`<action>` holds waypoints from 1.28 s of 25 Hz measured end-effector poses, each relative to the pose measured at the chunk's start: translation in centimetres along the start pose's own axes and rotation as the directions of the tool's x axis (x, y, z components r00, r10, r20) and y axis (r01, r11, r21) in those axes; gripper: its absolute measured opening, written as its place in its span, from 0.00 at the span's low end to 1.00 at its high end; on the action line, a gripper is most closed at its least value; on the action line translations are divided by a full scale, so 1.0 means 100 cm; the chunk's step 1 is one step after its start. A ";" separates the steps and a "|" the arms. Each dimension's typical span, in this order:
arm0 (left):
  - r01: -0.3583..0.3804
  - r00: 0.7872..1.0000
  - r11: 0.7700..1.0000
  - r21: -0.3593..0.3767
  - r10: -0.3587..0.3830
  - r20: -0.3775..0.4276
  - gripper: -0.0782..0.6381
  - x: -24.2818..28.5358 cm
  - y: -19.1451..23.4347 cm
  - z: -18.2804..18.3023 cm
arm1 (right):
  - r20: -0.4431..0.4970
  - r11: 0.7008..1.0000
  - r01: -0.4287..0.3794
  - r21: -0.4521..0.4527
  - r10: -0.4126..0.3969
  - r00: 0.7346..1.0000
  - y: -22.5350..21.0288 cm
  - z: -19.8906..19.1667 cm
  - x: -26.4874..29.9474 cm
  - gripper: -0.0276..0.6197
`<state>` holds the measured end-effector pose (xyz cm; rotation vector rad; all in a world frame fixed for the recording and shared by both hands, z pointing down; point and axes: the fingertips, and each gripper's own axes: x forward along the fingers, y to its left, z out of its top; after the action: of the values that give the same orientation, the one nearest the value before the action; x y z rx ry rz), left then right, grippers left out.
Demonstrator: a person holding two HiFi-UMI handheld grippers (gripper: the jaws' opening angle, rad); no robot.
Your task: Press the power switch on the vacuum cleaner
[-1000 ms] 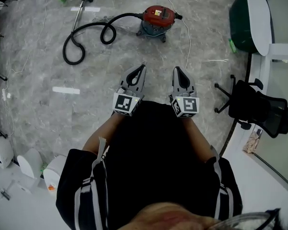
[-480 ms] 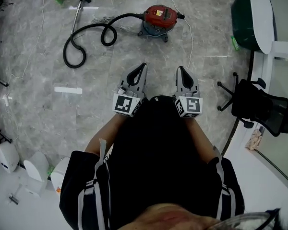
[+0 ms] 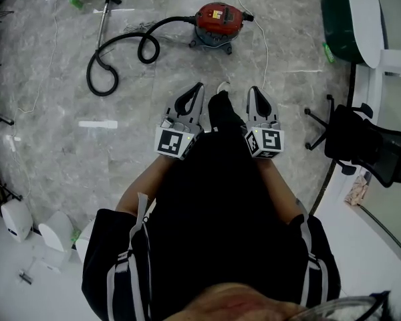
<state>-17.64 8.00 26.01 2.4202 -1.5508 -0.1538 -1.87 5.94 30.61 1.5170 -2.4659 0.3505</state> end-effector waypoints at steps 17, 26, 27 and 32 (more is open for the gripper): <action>-0.042 0.994 0.998 0.047 0.046 -0.094 0.12 0.162 0.032 -0.020 | -0.007 0.990 -0.139 -0.008 0.139 0.990 -0.063 0.027 0.125 0.07; -0.008 0.964 0.993 0.117 0.039 -0.262 0.12 0.288 0.059 -0.099 | -0.022 0.994 -0.101 0.041 0.102 0.995 -0.136 0.022 0.185 0.07; -0.006 0.959 0.993 0.119 0.040 -0.279 0.12 0.299 0.063 -0.107 | -0.018 0.995 -0.095 0.041 0.096 0.995 -0.145 0.020 0.194 0.07; -0.024 0.923 0.991 0.129 0.071 -0.379 0.12 0.351 0.099 -0.159 | 0.069 0.999 -0.042 0.034 0.040 0.997 -0.185 0.010 0.245 0.07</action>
<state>-7.82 -25.06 45.86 2.3165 -1.4686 0.4145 3.88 -23.07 38.90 1.5181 -2.5600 0.3564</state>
